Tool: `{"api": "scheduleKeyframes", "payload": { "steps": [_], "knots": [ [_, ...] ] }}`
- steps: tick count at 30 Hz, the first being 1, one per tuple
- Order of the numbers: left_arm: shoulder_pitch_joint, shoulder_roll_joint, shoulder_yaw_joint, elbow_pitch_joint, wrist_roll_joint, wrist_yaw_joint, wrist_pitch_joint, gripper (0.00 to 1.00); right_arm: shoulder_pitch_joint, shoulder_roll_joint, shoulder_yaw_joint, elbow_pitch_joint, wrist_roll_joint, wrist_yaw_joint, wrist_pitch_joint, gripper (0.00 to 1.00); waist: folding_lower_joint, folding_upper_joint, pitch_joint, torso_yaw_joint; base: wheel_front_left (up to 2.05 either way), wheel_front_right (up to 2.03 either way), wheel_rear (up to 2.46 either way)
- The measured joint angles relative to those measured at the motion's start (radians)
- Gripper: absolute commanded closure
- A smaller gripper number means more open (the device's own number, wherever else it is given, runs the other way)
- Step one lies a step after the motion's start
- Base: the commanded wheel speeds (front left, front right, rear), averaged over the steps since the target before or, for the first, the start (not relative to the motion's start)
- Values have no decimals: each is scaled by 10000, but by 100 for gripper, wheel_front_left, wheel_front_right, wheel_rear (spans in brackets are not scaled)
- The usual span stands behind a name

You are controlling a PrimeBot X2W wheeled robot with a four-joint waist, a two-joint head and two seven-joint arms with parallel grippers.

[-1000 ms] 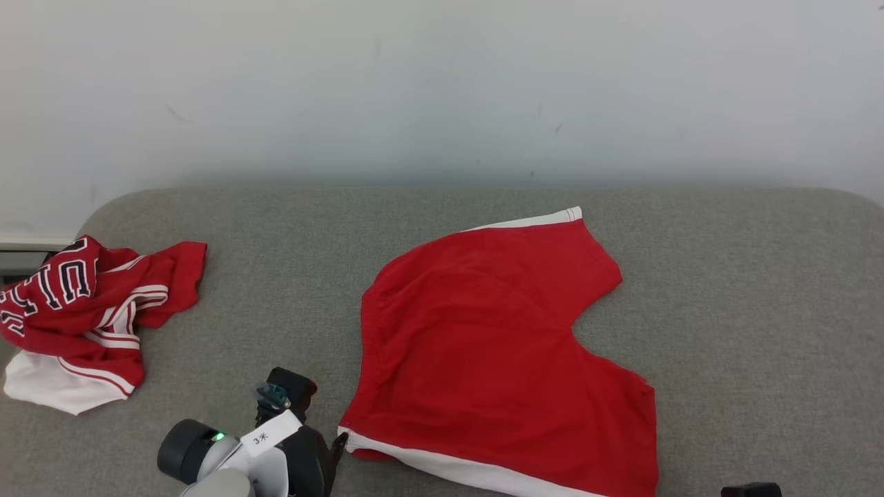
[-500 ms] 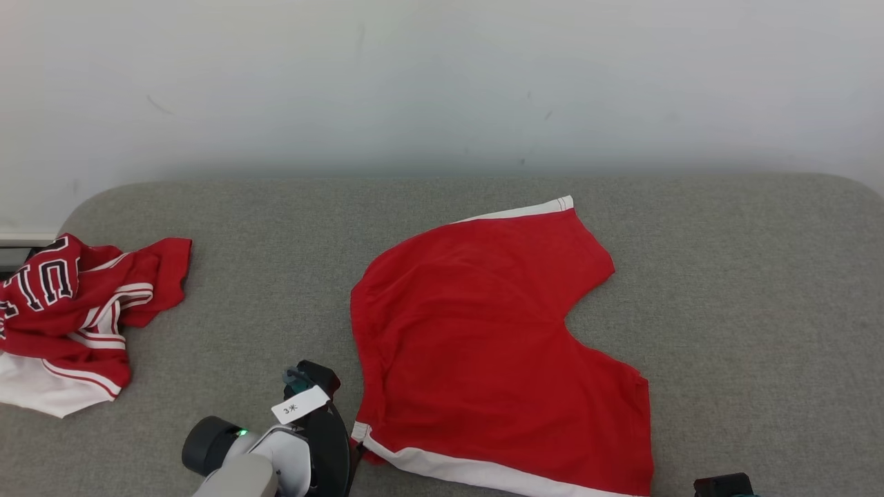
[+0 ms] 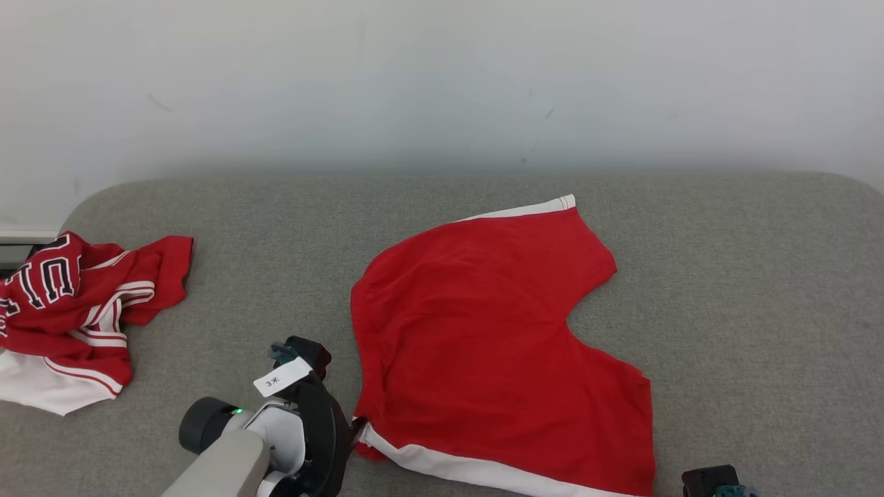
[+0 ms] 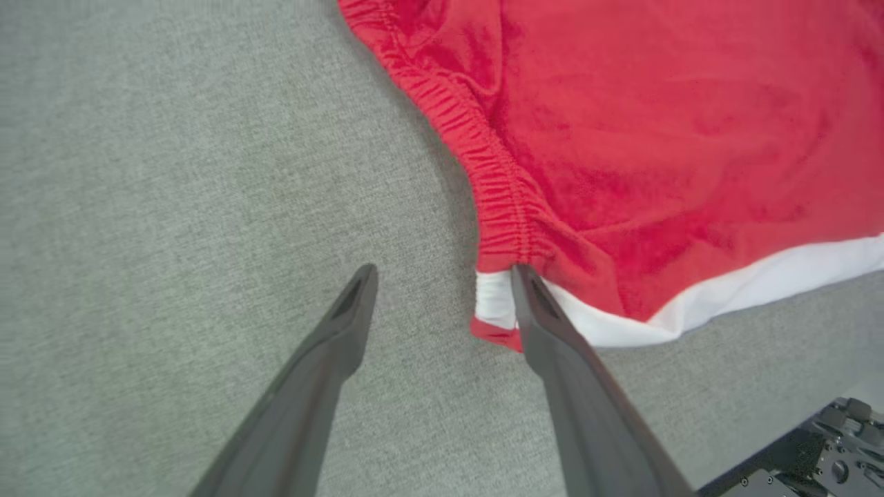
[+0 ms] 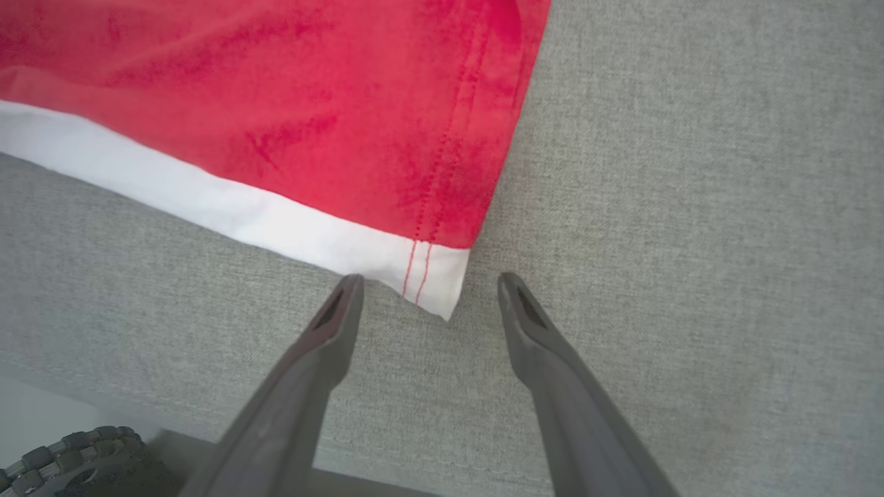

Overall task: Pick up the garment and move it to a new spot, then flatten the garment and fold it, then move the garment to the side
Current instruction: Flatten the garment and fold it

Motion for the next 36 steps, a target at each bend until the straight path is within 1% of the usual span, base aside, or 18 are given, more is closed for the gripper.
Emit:
{"api": "scheduleKeyframes", "payload": {
  "steps": [6, 13, 18, 19, 20, 21, 23, 24, 26, 27, 28, 29, 31, 32, 33, 34, 35, 36],
  "knots": [
    [-91, 12, -81, -44, -151, -159, -25, 0, 0, 86, -38, 150, -58, -4, 19, 0, 0, 0, -19, 59, 0, 0, 0],
    [-75, 23, -222, 244, -169, -188, 17, 0, -46, 190, 42, 209, -217, -8, 128, 0, 0, 0, 18, 30, 0, 0, 0],
    [-81, -69, -539, 353, -159, -259, 61, 0, -125, 245, 48, 311, -343, -8, 144, 0, 0, 0, 87, -12, 0, 0, 0],
    [-82, -109, -566, 353, -159, -259, 61, 2, -151, 261, 46, 336, -343, -8, 144, 0, 0, 0, 100, -14, 0, 0, 0],
    [-82, -159, -612, 353, -159, -261, 61, 9, -178, 272, 44, 355, -347, -8, 146, 0, 0, 0, 112, -16, 0, 0, 0],
    [-83, -217, -665, 359, -159, -261, 61, 14, -198, 288, 42, 374, -359, -10, 146, 4, 0, 0, 124, -16, 0, 0, 0],
    [-87, -305, -738, 360, -161, -268, 46, 56, -209, 330, 33, 408, -378, -10, 146, 10, 0, 0, 144, -15, 0, 0, 0],
    [-93, -320, -761, 366, -161, -270, 29, 61, -214, 337, 27, 428, -437, -10, 148, 12, 0, 0, 153, -14, 0, 0, 0],
    [-116, -316, -779, 397, -163, -270, 4, 69, -230, 359, 0, 462, -451, -12, 161, 27, 0, 0, 170, -11, 0, 0, 0],
    [-141, -313, -788, 412, -163, -270, 4, 69, -238, 380, -31, 479, -466, -12, 161, 27, 0, 0, 177, -9, 0, 0, 0],
    [-159, -313, -802, 424, -163, -270, -15, 73, -244, 395, -58, 499, -510, -12, 161, 29, 0, 0, 184, -6, 0, 0, 0],
    [-172, -313, -813, 439, -167, -270, -29, 73, -247, 408, -75, 510, -527, -12, 159, 30, 0, 0, 190, -3, 0, 0, 0],
    [-179, -313, -828, 470, -180, -270, -119, 76, -248, 431, -134, 527, -537, -12, 155, 40, 0, 0, 201, 6, 0, 0, 0],
    [-183, -313, -834, 487, -196, -270, -132, 79, -250, 453, -180, 533, -537, -12, 153, 50, 0, 0, 207, 10, 0, 0, 0],
    [-190, -313, -840, 499, -226, -270, -184, 81, -254, 472, -207, 541, -539, -12, 151, 56, 0, 0, 213, 14, 0, 0, 0],
    [-193, -316, -848, 506, -245, -270, -213, 86, -258, 483, -215, 550, -566, -12, 128, 60, 0, 0, 217, 18, 0, 0, 0],
    [-198, -320, -853, 508, -249, -270, -221, 98, -264, 499, -226, 558, -604, -12, 123, 64, 0, 0, 221, 23, 0, 0, 0],
    [-204, -322, -876, 508, -255, -270, -297, 100, -275, 514, -238, 566, -608, -12, 117, 70, 0, 0, 225, 27, 0, 0, 0]
  ]
}}
